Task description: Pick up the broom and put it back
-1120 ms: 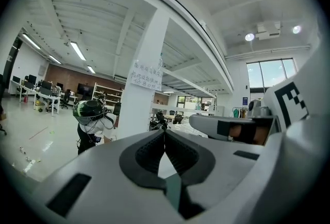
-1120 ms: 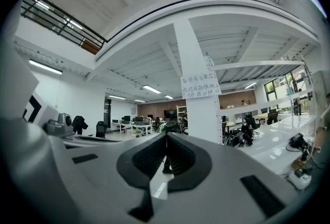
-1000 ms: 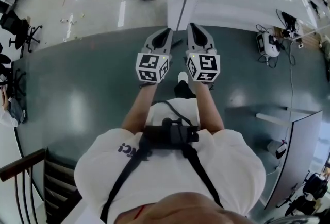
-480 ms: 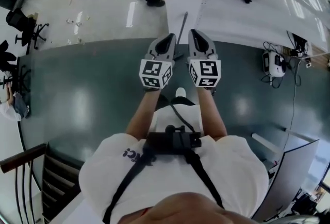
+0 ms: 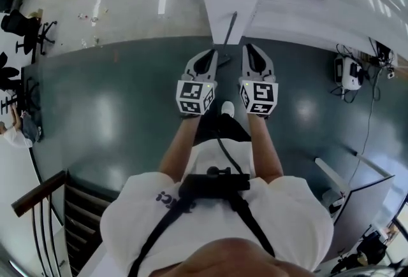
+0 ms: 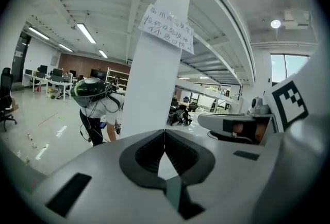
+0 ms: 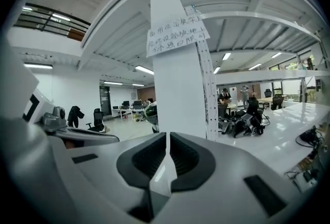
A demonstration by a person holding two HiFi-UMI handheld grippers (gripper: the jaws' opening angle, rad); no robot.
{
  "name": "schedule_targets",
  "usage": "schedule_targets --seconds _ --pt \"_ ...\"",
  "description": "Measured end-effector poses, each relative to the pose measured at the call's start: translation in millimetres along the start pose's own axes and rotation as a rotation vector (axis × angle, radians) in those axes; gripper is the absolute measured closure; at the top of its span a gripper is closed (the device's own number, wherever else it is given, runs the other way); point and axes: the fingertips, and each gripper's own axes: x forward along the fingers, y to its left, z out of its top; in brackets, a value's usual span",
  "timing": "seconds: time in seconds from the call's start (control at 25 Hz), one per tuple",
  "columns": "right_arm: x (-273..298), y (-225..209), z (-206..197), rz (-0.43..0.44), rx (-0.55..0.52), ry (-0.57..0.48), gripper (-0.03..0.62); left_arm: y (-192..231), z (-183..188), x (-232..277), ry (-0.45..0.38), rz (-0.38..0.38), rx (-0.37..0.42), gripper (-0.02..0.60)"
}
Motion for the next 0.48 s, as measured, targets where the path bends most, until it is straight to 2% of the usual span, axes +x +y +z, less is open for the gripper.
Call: schedule_targets --seconds 0.2,0.48 --pt "51 -26 -53 -0.054 0.008 0.110 0.585 33 -34 45 0.064 -0.028 0.007 0.571" --pt "112 -49 -136 -0.032 0.062 0.260 0.585 68 -80 97 0.131 -0.069 -0.011 0.570"
